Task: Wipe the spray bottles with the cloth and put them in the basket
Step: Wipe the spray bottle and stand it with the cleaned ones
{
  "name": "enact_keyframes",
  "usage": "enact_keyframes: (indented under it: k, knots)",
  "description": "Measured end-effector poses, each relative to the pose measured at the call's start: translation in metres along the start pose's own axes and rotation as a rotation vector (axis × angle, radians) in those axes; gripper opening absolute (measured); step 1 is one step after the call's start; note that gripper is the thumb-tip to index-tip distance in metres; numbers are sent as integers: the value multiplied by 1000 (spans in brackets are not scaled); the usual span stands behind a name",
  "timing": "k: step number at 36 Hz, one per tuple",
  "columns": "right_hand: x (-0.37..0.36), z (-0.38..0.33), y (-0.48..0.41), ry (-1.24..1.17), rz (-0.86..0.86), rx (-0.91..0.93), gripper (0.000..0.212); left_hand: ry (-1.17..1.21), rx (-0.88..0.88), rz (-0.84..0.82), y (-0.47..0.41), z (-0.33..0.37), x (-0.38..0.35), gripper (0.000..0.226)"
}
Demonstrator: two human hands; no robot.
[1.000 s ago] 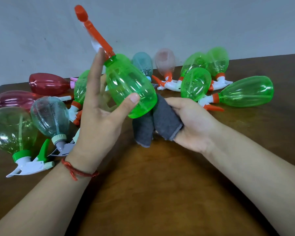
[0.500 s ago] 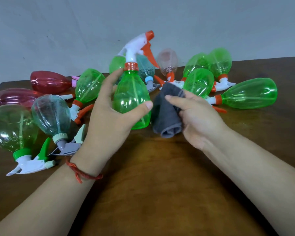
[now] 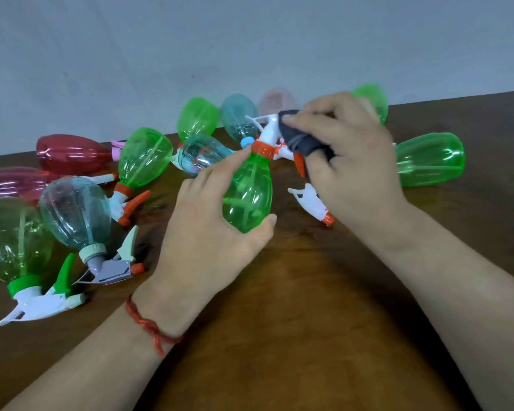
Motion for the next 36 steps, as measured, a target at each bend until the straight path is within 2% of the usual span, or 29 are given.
enact_keyframes:
  k: [7, 9, 14, 21, 25, 28, 32, 34, 36]
  knots:
    - [-15, -22, 1, -45, -165, 112, 54, -19, -12, 40, -1, 2, -3, 83]
    - [-10, -16, 0, -26, -145, 106, 57, -6, -6, 44, -1, 3, -1, 82]
    - [3, 4, -2, 12, -24, -44, 55, 39, 22, 34, 0, 5, 1, 80]
    - [-18, -20, 3, -8, -186, 151, 53, 12, 18, 21, -1, 3, -3, 82]
    - [-9, -6, 1, 33, -79, 69, 59, 21, 15, 15, 0, 4, 0, 80]
    - [-5, 2, 1, 40, -42, 35, 55, 85, 51, 16, 1, 3, 0, 78]
    - [-12, 0, 6, 1, -184, 108, 52, 154, 102, 82, -2, -6, 5, 75]
    - [-16, -2, 7, -39, -263, 88, 51, 150, 118, 96, -5, -10, 7, 74]
    - [-16, -4, 7, -119, -250, 38, 48, 169, 137, 97, -6, -13, 8, 73]
Point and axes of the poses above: each hand's wrist, its own y-axis away from the middle knuckle, its own x-axis out of the back of the hand, z = x × y, the point moved 1 cm from there along -y, towards the middle knuckle, and after that the axes turned 10 degrees about -z, right-handed, at the moved point
